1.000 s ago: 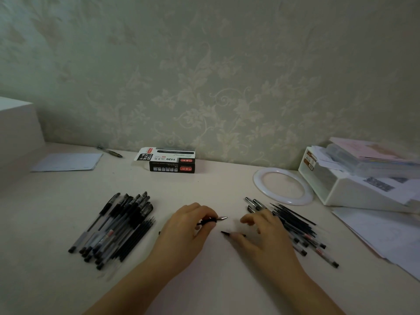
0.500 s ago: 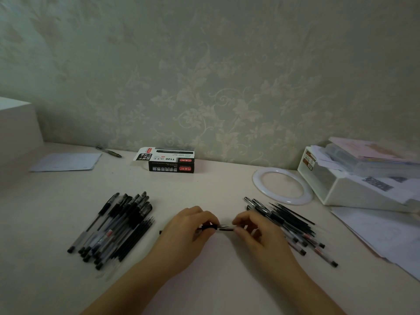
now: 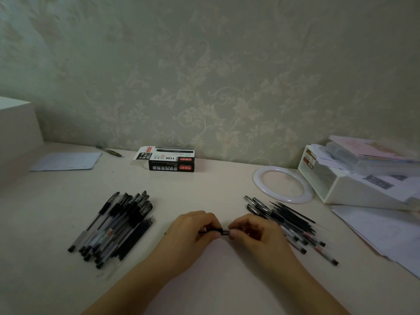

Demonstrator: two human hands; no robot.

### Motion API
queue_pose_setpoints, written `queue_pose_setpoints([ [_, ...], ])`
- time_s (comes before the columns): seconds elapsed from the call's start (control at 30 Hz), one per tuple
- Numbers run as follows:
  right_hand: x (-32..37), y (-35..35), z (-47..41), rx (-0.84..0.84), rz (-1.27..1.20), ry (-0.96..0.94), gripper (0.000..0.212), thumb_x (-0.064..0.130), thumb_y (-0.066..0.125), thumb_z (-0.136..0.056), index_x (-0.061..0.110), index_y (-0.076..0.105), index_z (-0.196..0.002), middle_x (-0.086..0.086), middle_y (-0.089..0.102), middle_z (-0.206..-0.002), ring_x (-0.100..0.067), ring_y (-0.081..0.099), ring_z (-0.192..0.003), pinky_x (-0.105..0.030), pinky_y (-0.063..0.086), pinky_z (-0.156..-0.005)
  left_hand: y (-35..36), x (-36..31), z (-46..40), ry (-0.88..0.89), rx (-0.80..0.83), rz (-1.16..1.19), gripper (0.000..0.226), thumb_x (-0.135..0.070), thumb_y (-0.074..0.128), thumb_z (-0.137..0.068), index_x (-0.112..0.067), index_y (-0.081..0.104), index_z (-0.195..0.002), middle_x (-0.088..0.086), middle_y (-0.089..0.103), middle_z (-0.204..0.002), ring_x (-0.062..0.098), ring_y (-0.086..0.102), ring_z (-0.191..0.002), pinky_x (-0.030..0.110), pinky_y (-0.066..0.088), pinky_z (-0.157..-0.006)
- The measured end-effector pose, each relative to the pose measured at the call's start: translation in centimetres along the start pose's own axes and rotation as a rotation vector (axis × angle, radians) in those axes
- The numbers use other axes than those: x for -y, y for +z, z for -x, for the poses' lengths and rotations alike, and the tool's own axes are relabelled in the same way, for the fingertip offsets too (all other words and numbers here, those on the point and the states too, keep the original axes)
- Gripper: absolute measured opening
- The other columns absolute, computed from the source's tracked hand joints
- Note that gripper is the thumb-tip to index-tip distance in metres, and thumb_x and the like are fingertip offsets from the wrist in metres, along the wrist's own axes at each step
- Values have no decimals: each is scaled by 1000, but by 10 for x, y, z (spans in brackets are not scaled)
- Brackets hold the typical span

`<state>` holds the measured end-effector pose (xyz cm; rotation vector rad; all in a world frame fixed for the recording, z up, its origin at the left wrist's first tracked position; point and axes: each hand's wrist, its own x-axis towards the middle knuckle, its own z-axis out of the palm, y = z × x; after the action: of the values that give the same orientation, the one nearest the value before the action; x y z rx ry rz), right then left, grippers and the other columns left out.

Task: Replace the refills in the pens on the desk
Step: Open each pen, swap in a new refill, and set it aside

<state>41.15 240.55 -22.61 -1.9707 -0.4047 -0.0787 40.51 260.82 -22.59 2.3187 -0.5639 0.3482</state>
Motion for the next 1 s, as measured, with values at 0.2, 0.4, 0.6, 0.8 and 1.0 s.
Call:
queue_pose_setpoints([
  [0.2, 0, -1, -1, 4, -50, 13, 17, 11, 78, -80, 28, 77, -81, 4, 74, -78, -8, 67, -73, -13, 50, -67, 0, -3, -1, -2, 11, -22, 4, -27, 65, -88, -29, 68, -88, -12, 63, -83, 3, 55, -81, 20, 42, -71],
  [0.4, 1, -2, 0, 13, -63, 17, 16, 11, 78, -80, 27, 78, -81, 5, 74, -78, -6, 68, -73, -13, 49, -68, 0, -6, -1, -2, 10, -16, 5, -24, 65, -89, -27, 69, -89, -11, 63, -84, 5, 55, -81, 25, 44, -74],
  [0.6, -1, -1, -2, 27, -50, -2, 17, 14, 77, -82, 31, 76, -84, 7, 75, -83, -6, 68, -76, -15, 51, -71, -2, -7, 0, -14, -18, 24, 5, -24, 66, -88, -28, 69, -89, -12, 65, -84, 3, 56, -81, 19, 44, -72],
  [0.8, -8, 4, -3, -64, -21, -7, 23, 30, 73, -85, 44, 67, -102, 13, 71, -90, -6, 65, -79, -18, 53, -72, -7, -8, -1, -17, -150, -41, 4, -22, 67, -89, -25, 68, -92, -13, 59, -86, 4, 56, -76, 16, 45, -68],
  [1.0, -10, 4, -3, -126, -62, 22, 15, 27, 69, -89, 38, 68, -99, 9, 70, -87, -8, 65, -78, -19, 51, -71, -56, 8, 4, -306, -482, -345, 7, -20, 64, -89, -18, 67, -94, -4, 53, -87, 15, 53, -70, 25, 40, -59],
])
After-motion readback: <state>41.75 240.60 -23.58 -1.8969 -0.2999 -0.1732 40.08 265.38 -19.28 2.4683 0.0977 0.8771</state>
